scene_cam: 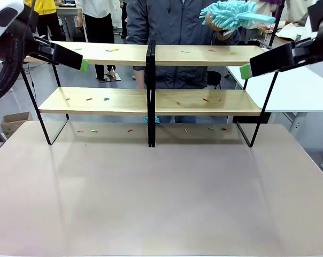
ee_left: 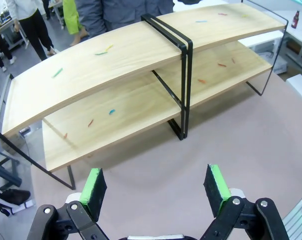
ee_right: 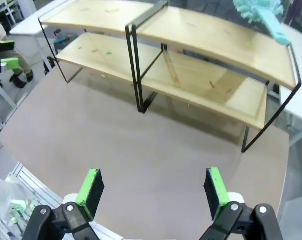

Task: Clean the shelves.
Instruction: Pick up the Duster when the human hands it over.

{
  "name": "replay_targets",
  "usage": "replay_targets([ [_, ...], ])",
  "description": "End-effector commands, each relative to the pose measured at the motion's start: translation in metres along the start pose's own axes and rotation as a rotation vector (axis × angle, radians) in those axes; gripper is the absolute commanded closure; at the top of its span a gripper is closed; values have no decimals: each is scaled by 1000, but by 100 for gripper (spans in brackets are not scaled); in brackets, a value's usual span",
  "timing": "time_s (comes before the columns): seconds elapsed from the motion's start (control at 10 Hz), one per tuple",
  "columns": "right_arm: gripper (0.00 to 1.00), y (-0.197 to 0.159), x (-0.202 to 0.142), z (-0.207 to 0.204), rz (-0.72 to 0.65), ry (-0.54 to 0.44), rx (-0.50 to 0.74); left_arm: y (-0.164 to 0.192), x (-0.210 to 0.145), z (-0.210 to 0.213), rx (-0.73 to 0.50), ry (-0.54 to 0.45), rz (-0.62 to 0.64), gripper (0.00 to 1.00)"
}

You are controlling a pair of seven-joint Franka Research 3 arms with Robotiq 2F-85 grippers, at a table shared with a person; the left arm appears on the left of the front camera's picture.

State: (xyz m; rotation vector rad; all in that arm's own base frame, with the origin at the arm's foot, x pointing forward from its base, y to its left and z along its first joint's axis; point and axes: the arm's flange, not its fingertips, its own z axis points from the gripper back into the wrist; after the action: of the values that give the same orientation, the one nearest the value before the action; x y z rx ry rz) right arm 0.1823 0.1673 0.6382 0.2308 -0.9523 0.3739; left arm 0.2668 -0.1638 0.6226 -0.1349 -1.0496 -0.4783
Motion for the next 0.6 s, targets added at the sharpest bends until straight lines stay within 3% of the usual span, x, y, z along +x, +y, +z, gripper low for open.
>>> replay_targets([
  [0.0, 0, -22, -118, -30, -77, 10, -15, 0, 0, 0, -3, -11, -1, 0],
  [0.5, 0, -27, -119, -25, -98, -37, -49, 0, 0, 0, -3, -11, -1, 0],
])
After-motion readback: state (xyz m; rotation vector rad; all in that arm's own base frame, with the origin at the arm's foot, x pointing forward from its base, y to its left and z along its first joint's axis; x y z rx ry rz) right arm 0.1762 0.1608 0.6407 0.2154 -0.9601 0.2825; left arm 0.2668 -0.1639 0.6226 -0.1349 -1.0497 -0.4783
